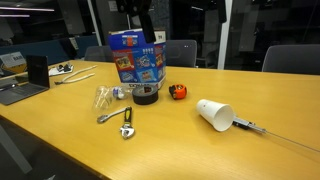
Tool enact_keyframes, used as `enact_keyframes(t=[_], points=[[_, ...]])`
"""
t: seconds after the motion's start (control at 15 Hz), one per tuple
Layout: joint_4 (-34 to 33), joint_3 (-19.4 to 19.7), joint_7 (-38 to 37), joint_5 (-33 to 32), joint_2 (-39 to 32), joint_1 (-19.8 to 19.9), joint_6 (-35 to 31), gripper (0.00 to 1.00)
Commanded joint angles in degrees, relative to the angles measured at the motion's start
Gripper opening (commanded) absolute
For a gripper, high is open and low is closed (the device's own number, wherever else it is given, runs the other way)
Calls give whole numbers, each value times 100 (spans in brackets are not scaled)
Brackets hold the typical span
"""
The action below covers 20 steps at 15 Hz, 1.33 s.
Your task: Put the tool into the blue box.
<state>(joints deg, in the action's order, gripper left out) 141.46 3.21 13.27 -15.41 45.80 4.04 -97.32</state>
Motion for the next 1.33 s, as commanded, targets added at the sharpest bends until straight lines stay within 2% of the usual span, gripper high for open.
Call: enact_keyframes(t=[0.0, 0.33, 0.8, 1.07, 1.27], points=[[-1, 80, -66, -48, -8, -143, -6, 100], [78, -43, -206, 153, -240, -432, -608, 100], [144, -489, -504, 221, -1396, -879, -1850, 100], [277, -559, -618, 581, -2143, -1034, -2733, 100], [369, -510, -557, 1128, -2560, -1139, -3383, 100]])
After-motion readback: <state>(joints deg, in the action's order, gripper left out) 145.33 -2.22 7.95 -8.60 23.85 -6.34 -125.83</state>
